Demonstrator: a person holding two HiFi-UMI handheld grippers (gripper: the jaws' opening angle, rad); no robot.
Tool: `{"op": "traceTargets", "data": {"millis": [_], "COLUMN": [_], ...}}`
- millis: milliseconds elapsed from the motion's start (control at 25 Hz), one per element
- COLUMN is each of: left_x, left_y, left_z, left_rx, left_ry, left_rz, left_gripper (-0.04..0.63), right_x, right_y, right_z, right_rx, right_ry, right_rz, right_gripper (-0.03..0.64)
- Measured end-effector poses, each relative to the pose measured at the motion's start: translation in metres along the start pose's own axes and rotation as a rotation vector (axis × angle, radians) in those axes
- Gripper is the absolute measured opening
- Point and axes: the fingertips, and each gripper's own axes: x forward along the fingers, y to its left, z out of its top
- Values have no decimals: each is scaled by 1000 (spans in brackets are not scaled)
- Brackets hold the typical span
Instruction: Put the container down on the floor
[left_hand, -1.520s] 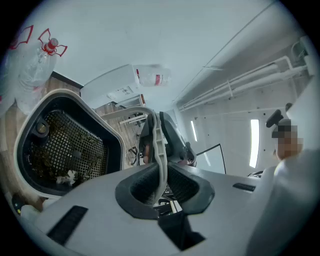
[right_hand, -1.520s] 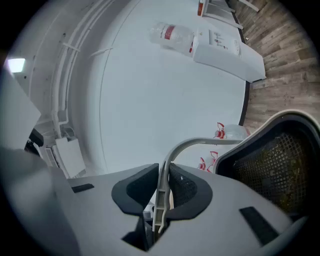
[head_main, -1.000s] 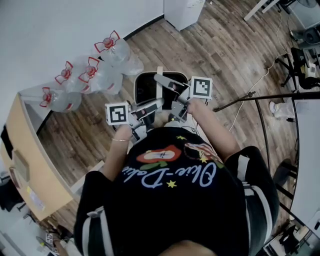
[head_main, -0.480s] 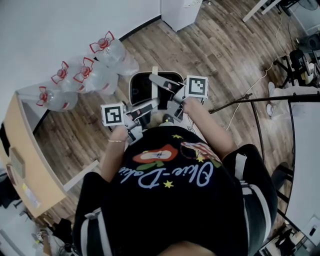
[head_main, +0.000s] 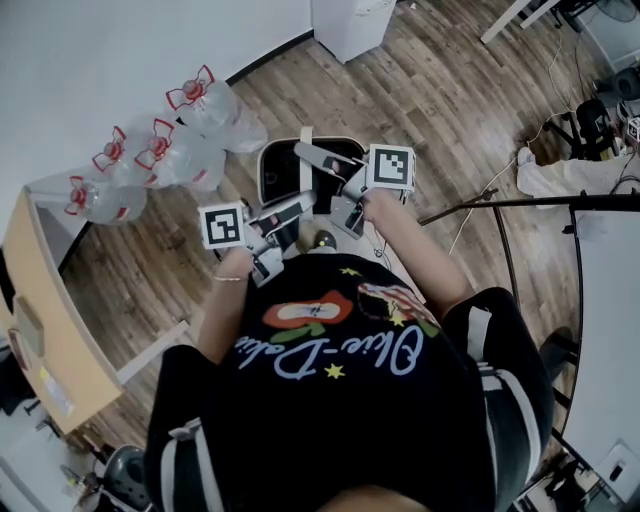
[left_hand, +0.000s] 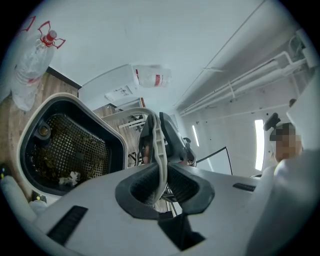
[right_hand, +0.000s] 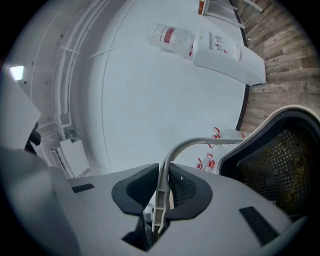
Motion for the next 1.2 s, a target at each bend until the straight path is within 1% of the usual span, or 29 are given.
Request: {"op": "traceTargets", "data": {"millis": [120, 280, 560, 880, 1080, 1200], "left_x": [8, 15, 24, 29, 32, 27], "left_y": [3, 11, 23, 48, 59, 64], "left_z": [7, 21, 57, 117, 154, 181], "left_rx": [2, -21, -25, -35, -24, -30], "left_ry": [16, 20, 52, 86, 112, 125], "left_rz": [-8, -6, -21, -26, -51, -56], "left_gripper": [46, 46, 46, 46, 46, 46], "right_x": [-2, 5, 24, 65, 89, 111], "right_y": [-6, -15, -23, -38, -47, -46], "right_z": [11, 27, 59, 108, 136, 152], "right_rx": [5, -4, 3, -4, -11, -7], "right_ry": [-17, -22, -50, -88, -113, -126], "right_rz": [-8, -29, -38, -55, -75, -91], "right_gripper": [52, 54, 53, 52, 52, 52]}}
